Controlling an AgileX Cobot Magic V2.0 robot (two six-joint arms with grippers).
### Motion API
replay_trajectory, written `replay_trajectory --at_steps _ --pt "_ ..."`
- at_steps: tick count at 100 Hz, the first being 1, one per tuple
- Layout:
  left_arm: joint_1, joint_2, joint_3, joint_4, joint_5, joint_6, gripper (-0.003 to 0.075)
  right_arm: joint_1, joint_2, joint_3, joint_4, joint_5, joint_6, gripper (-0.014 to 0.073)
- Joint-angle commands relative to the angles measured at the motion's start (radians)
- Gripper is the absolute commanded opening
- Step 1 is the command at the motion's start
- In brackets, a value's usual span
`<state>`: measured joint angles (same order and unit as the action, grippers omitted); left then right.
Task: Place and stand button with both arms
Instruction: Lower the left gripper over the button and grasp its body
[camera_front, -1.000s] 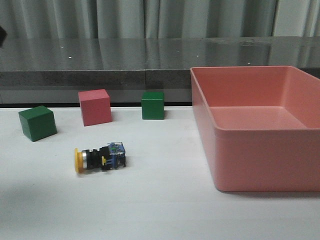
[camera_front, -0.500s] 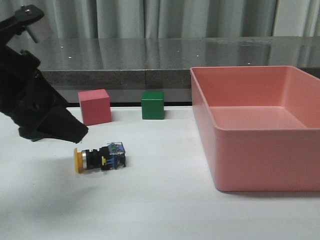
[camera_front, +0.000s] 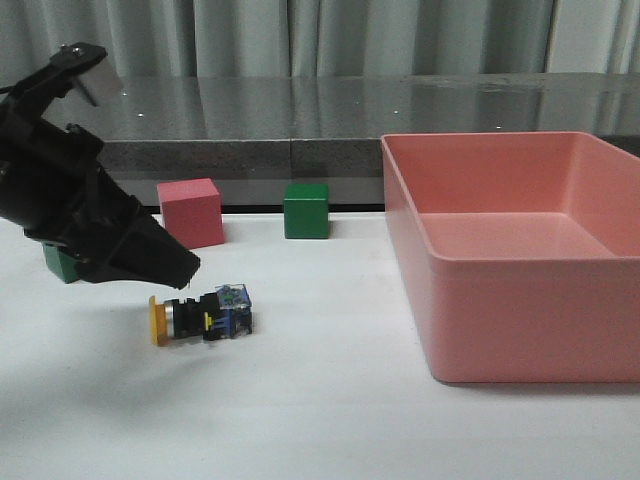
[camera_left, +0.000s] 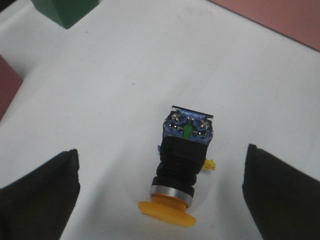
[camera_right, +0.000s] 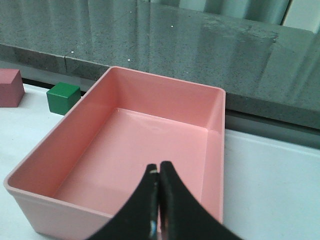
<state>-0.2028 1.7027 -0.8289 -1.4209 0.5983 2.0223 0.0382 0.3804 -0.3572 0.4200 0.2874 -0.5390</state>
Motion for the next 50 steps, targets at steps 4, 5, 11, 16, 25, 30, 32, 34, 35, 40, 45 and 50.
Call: replay_trajectory --at_steps 4,5,11,16,25,30,32,34,35,40,45,50 --pt "0.002 0.009 -0.028 -0.041 0.071 0.06 0.0621 -0.005 0.001 -0.026 0.016 -0.063 -0.002 -0.0062" --pt "0.002 0.013 -0.028 -0.039 0.076 0.063 0.0621 -0.005 0.001 -0.026 0.016 -0.063 -0.002 -0.0062" --pt "0.002 0.031 -0.028 -0.039 0.082 0.087 0.0621 -0.005 0.001 -0.026 0.016 -0.063 -0.002 -0.0062" --pt "0.002 0.043 -0.028 -0.039 0.094 0.11 0.0621 -0.005 0.001 -0.026 0.016 -0.063 -0.002 -0.0062" --pt "0.002 0.06 -0.028 -0.039 0.096 0.163 0.0621 -0.005 0.001 -0.026 0.016 -0.063 -0.002 -0.0062" --pt "0.002 0.069 -0.028 -0.044 0.096 0.193 0.0621 -0.005 0.001 -0.026 0.016 -0.063 -0.002 -0.0062" --pt "0.002 0.071 -0.028 -0.046 0.096 0.205 0.0621 -0.005 0.001 -0.026 0.016 -0.063 -0.002 -0.0062" --pt "0.002 0.077 -0.028 -0.047 0.096 0.219 0.0621 -0.005 0.001 -0.026 0.016 -0.063 -0.002 -0.0062" --pt "0.002 0.077 -0.028 -0.049 0.096 0.224 0.0621 -0.005 0.001 -0.026 0.016 -0.063 -0.002 -0.0062" --pt "0.002 0.09 -0.028 -0.064 0.096 0.254 0.0621 -0.005 0.001 -0.026 0.016 -0.063 -0.002 -0.0062" --pt "0.002 0.101 -0.028 -0.085 0.096 0.277 0.0621 -0.005 0.001 -0.026 0.016 -0.063 -0.002 -0.0062" --pt "0.002 0.114 -0.028 -0.1 0.096 0.302 0.0621 -0.005 0.001 -0.026 0.016 -0.063 -0.002 -0.0062"
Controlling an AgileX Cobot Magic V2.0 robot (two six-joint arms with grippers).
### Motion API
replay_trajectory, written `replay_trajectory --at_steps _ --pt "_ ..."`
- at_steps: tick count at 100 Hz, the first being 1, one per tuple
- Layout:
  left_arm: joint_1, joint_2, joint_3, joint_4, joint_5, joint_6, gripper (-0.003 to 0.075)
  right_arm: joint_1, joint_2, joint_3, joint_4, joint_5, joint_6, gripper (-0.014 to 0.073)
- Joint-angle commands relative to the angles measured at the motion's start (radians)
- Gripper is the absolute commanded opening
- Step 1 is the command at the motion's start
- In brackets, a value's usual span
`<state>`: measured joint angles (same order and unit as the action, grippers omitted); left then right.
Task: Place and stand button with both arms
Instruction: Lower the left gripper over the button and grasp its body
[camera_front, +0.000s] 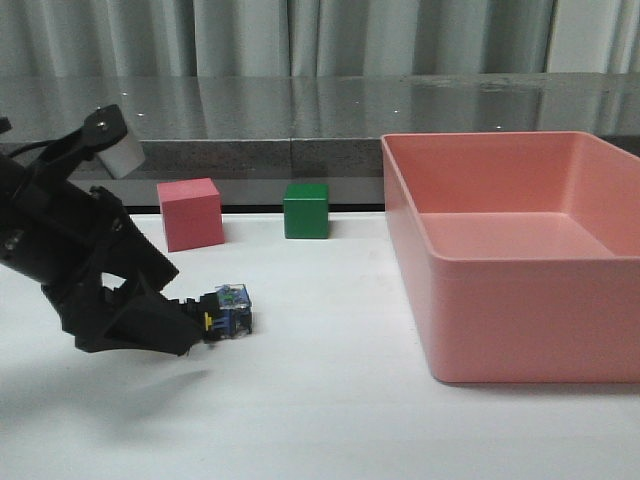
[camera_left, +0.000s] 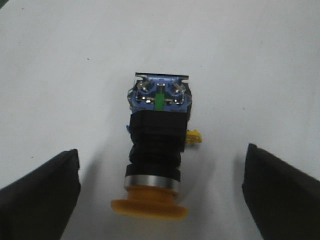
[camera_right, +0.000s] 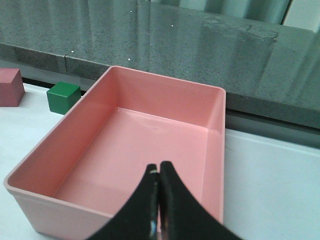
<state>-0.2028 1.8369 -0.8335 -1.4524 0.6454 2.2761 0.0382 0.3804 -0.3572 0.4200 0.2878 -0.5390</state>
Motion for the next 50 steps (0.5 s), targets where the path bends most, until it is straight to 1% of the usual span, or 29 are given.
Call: replay_trajectory --at_steps 1,16,24,31,35,40,43,45,46,49,50 --pt "0.002 -0.019 -0.023 -0.071 0.049 0.051 0.0621 -0.005 0.001 -0.026 0.016 -0.064 -0.002 -0.0062" --pt "0.002 0.021 -0.023 -0.139 0.049 0.103 0.0621 -0.005 0.001 -0.026 0.016 -0.064 -0.002 -0.0062" --pt "0.002 0.041 -0.023 -0.15 0.049 0.117 0.0618 -0.005 0.001 -0.026 0.016 -0.064 -0.002 -0.0062" --pt "0.002 0.055 -0.023 -0.15 0.049 0.117 0.0588 -0.005 0.001 -0.026 0.016 -0.064 -0.002 -0.0062" --pt "0.002 0.057 -0.023 -0.15 0.049 0.117 0.054 -0.005 0.001 -0.026 0.016 -0.064 -0.002 -0.0062" --pt "0.002 0.057 -0.023 -0.15 0.047 0.117 0.0455 -0.005 0.001 -0.026 0.016 -0.064 -0.002 -0.0062" --pt "0.002 0.057 -0.023 -0.15 0.047 0.117 0.0377 -0.005 0.001 -0.026 0.016 -0.064 -0.002 -0.0062" --pt "0.002 0.057 -0.023 -0.15 0.047 0.117 0.0342 -0.005 0.001 -0.026 0.016 -0.064 -0.002 -0.0062" --pt "0.002 0.057 -0.023 -0.15 0.047 0.119 0.0307 -0.005 0.001 -0.026 0.016 -0.064 -0.002 -0.0062" --pt "0.004 0.057 -0.023 -0.148 0.047 0.119 0.0236 -0.005 0.001 -0.026 0.016 -0.064 -0.002 -0.0062" --pt "0.004 0.057 -0.023 -0.148 0.047 0.119 0.02 -0.005 0.001 -0.026 0.016 -0.064 -0.002 -0.0062"
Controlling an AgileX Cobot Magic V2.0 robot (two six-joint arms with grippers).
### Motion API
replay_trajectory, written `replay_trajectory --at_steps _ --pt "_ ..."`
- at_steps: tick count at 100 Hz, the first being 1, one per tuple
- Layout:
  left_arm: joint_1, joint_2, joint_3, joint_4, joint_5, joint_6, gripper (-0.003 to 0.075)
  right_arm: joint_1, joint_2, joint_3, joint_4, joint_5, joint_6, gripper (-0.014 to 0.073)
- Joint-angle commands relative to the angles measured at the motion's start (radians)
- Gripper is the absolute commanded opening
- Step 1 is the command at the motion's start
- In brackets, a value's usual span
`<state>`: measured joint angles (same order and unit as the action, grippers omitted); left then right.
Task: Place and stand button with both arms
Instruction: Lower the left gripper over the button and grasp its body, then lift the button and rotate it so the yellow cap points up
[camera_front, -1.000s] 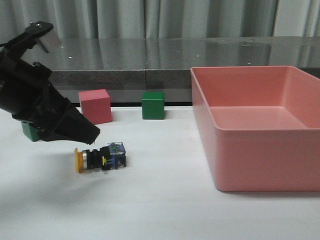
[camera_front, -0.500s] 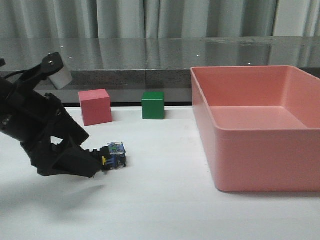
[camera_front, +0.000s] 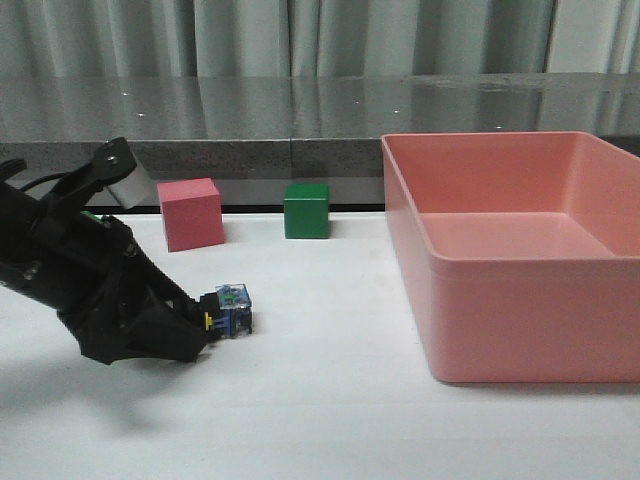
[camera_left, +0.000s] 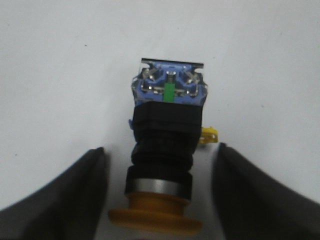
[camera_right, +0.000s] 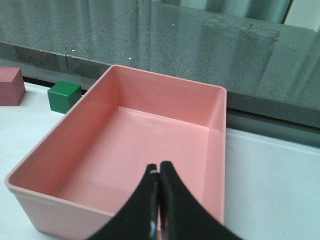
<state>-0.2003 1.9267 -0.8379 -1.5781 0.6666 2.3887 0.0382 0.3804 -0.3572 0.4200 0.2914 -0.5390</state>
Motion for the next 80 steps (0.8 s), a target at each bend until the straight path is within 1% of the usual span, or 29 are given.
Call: replay_trajectory --at_steps 1,2,3,4,7,10,24,34,42,47,52,55,59,65,69,72,78,80 --pt "0.001 -0.033 -0.019 -0.02 0.026 0.007 0.0181 -0.005 0.001 -0.026 0.016 -0.067 -0.002 -0.0062" --pt "0.001 -0.033 -0.019 -0.02 0.026 0.007 0.0163 -0.005 0.001 -0.026 0.016 -0.067 -0.002 -0.0062" --pt "0.001 -0.033 -0.019 -0.015 0.026 0.007 0.0127 -0.005 0.001 -0.026 0.016 -0.067 -0.002 -0.0062" --pt "0.001 -0.033 -0.019 -0.014 0.026 0.007 0.0109 -0.005 0.001 -0.026 0.016 -0.067 -0.002 -0.0062" --pt "0.001 -0.033 -0.019 -0.012 0.026 0.007 0.0022 -0.005 0.001 -0.026 0.016 -0.067 -0.002 -0.0062" --pt "0.001 -0.033 -0.019 -0.012 0.026 0.009 -0.0018 -0.005 0.001 -0.026 0.016 -0.067 -0.002 -0.0062" --pt "0.001 -0.047 -0.019 -0.008 0.028 0.009 -0.002 -0.005 0.001 -0.026 0.016 -0.067 -0.002 -0.0062" --pt "0.001 -0.107 -0.019 -0.006 0.048 0.0 -0.002 -0.005 0.001 -0.026 0.016 -0.067 -0.002 -0.0062" --pt "0.001 -0.177 -0.03 0.007 0.048 -0.095 -0.0019 -0.005 0.001 -0.026 0.016 -0.067 -0.002 -0.0062" --pt "0.001 -0.226 -0.05 0.06 0.04 -0.156 -0.0019 -0.005 0.001 -0.026 0.016 -0.067 -0.002 -0.0062" --pt "0.001 -0.274 -0.081 0.155 0.02 -0.242 -0.002 -0.005 0.001 -0.026 0.016 -0.067 -0.002 -0.0062" --pt "-0.001 -0.306 -0.103 0.239 0.016 -0.308 -0.0019 -0.005 0.001 -0.026 0.016 -0.067 -0.002 -0.0062" --pt "-0.003 -0.334 -0.143 0.333 0.018 -0.419 -0.002 -0.005 0.001 -0.026 0.016 -0.067 -0.002 -0.0062" --pt "-0.009 -0.37 -0.216 0.532 0.034 -0.613 -0.002 -0.005 0.001 -0.026 0.016 -0.067 -0.002 -0.0062" --pt "-0.016 -0.38 -0.265 0.683 0.066 -0.733 -0.0019 -0.005 0.001 -0.026 0.016 -0.067 -0.002 -0.0062" --pt "-0.021 -0.383 -0.32 0.795 0.104 -0.859 -0.002 -0.005 0.001 -0.026 0.016 -0.067 -0.002 -0.0062" --pt "-0.043 -0.378 -0.413 1.045 0.218 -1.062 -0.002 -0.005 0.001 -0.026 0.016 -0.067 -0.002 -0.0062" --pt "-0.054 -0.375 -0.447 1.099 0.259 -1.132 -0.002 -0.005 0.001 -0.026 0.016 -0.067 -0.002 -0.0062"
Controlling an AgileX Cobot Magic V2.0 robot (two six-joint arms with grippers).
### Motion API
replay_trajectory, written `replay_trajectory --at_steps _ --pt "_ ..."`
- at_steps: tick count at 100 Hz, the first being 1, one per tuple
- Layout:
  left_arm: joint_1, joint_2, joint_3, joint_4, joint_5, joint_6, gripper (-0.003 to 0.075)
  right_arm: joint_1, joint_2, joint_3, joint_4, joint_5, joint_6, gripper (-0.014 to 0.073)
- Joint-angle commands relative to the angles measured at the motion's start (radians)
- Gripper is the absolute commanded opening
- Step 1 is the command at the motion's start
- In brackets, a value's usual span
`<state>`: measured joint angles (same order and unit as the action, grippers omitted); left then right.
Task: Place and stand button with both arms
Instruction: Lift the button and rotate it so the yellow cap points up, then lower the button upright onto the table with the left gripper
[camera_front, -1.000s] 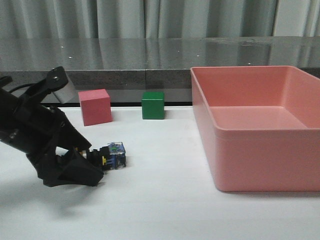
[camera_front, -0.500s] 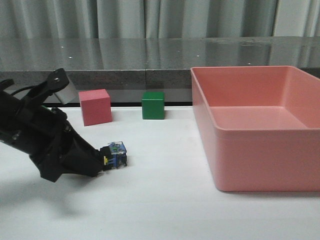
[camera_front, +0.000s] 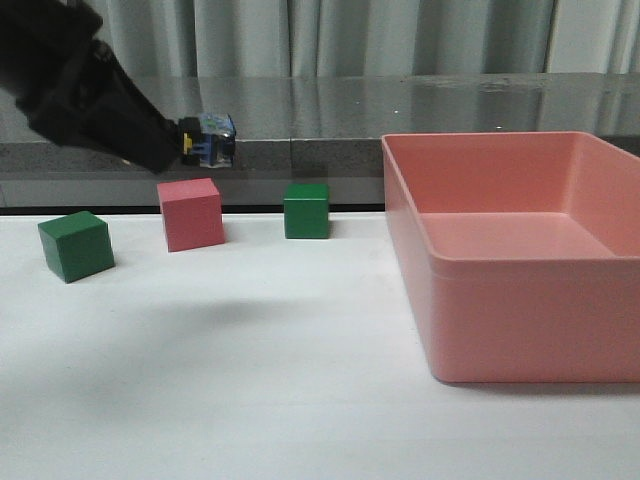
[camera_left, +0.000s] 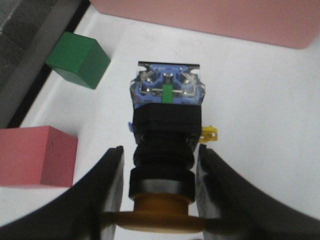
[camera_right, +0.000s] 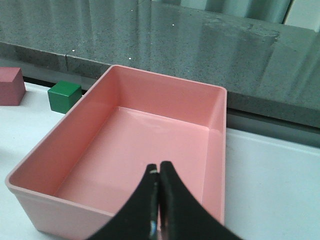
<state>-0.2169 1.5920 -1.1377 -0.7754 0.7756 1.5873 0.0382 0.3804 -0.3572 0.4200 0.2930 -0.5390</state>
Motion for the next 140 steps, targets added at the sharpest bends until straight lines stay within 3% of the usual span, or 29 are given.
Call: replay_trajectory --at_steps 1,8,19,38,62,96,140 --pt "-0.042 -0.037 -0.158 0.35 0.163 -0.375 -0.002 -0.005 0.001 -0.026 0.016 -0.069 -0.002 -0.0062" --pt "-0.088 -0.016 -0.255 0.581 0.28 -0.556 -0.002 -0.005 0.001 -0.026 0.016 -0.069 -0.002 -0.0062" --pt "-0.16 0.025 -0.358 0.806 0.372 -0.688 -0.002 -0.005 0.001 -0.026 0.016 -0.069 -0.002 -0.0062" --pt "-0.255 0.114 -0.426 0.958 0.439 -0.746 -0.002 -0.005 0.001 -0.026 0.016 -0.057 -0.002 -0.0062" --pt "-0.376 0.286 -0.461 1.227 0.5 -0.941 -0.0019 -0.005 0.001 -0.026 0.016 -0.057 -0.002 -0.0062" --pt "-0.488 0.409 -0.476 1.286 0.502 -0.943 -0.0019 -0.005 0.001 -0.026 0.016 -0.056 -0.002 -0.0062" --pt "-0.487 0.41 -0.47 1.283 0.502 -0.92 -0.0018 -0.005 0.001 -0.026 0.016 -0.051 -0.002 -0.0062"
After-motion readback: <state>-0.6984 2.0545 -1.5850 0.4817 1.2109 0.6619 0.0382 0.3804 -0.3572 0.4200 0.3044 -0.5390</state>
